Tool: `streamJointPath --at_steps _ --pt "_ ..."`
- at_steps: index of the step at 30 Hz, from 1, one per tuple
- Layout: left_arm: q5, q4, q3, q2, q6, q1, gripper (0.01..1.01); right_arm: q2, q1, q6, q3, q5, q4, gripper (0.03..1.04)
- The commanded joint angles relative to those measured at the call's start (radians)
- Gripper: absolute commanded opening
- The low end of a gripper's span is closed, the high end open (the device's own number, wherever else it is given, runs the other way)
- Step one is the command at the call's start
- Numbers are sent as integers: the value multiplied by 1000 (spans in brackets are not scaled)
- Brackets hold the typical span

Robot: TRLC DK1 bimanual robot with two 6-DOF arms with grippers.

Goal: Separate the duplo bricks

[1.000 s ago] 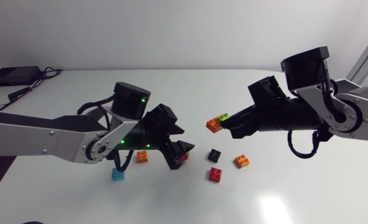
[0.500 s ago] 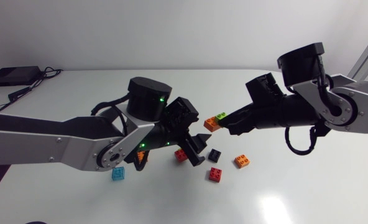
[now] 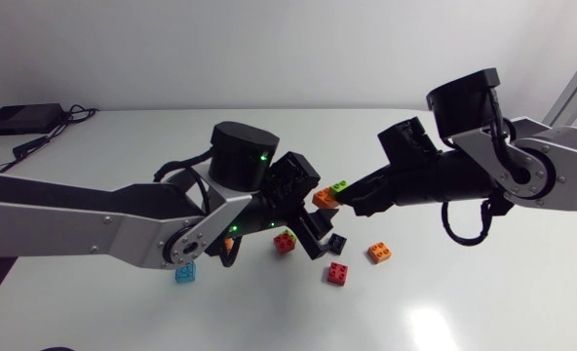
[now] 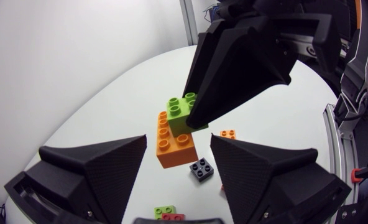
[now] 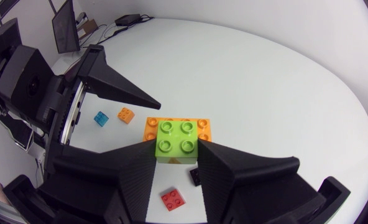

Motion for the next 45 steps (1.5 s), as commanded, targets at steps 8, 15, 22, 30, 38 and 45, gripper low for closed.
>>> streamJointPath --at_steps 8,15,22,30,38,45 --pt "-10 19 26 26 -11 2 728 -10 6 22 22 -17 -29 303" --pt "-10 19 29 40 -11 -3 728 -27 3 22 27 -17 -32 303" --pt "-10 19 29 45 -11 -3 726 -41 -3 22 22 -18 -38 303" --pt "-10 23 35 46 -16 -4 720 -42 -8 20 19 -37 -45 303" --pt "-10 30 34 48 -23 -3 487 -41 -8 20 9 -46 -46 303" --pt "-10 38 32 49 -29 -3 336 -38 -9 20 7 -60 -52 303"
